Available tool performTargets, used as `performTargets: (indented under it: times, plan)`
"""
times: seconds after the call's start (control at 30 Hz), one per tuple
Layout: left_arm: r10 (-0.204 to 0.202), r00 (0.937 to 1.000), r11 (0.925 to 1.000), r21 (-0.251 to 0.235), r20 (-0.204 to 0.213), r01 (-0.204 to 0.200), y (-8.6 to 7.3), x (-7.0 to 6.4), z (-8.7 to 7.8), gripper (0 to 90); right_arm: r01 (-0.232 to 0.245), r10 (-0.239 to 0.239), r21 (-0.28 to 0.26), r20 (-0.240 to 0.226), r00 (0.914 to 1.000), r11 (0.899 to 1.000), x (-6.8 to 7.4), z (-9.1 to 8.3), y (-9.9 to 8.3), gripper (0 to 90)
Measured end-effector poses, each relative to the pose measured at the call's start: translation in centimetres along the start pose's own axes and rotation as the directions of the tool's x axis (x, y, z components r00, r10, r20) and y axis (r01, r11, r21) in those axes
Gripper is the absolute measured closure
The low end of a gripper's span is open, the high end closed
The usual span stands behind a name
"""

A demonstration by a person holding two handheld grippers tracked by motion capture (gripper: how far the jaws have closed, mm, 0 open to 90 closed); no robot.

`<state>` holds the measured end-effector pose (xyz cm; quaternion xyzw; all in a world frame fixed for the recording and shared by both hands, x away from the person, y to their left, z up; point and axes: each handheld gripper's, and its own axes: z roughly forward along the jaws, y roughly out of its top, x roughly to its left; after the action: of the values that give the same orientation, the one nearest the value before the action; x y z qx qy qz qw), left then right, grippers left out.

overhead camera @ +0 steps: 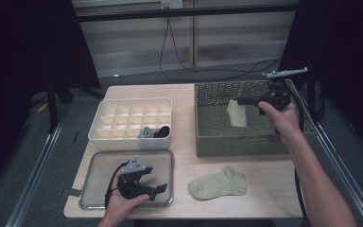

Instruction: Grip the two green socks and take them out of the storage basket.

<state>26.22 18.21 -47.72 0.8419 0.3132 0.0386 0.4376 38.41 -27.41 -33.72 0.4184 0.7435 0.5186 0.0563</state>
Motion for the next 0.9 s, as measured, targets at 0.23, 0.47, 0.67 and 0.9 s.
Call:
performTargets:
  times: [0.23,0.47,0.67,0.9]
  plan:
    - [-0.001,1.0,1.0,0.0,-0.001,0.001,0.0,0.0,0.0,10.7,0.016,-0.016,-0.015,-0.01,0.9998,1.0,0.8,-0.6,0.2,89.1]
    - [-0.003,1.0,1.0,-0.002,-0.001,0.003,0.0,0.0,0.0,10.7,0.024,-0.024,-0.025,-0.018,0.9995,0.999,1.4,-1.0,0.3,89.1]
    - [-0.001,1.0,1.0,0.0,0.0,0.001,0.0,0.0,0.0,10.7,0.035,-0.036,-0.041,-0.026,0.999,0.999,2.2,-1.4,0.4,89.1]
    - [-0.002,1.0,1.0,-0.002,-0.002,0.002,0.0,0.0,0.0,10.7,0.045,-0.047,-0.06,-0.037,0.9982,0.997,3.1,-2.2,0.5,89.1]
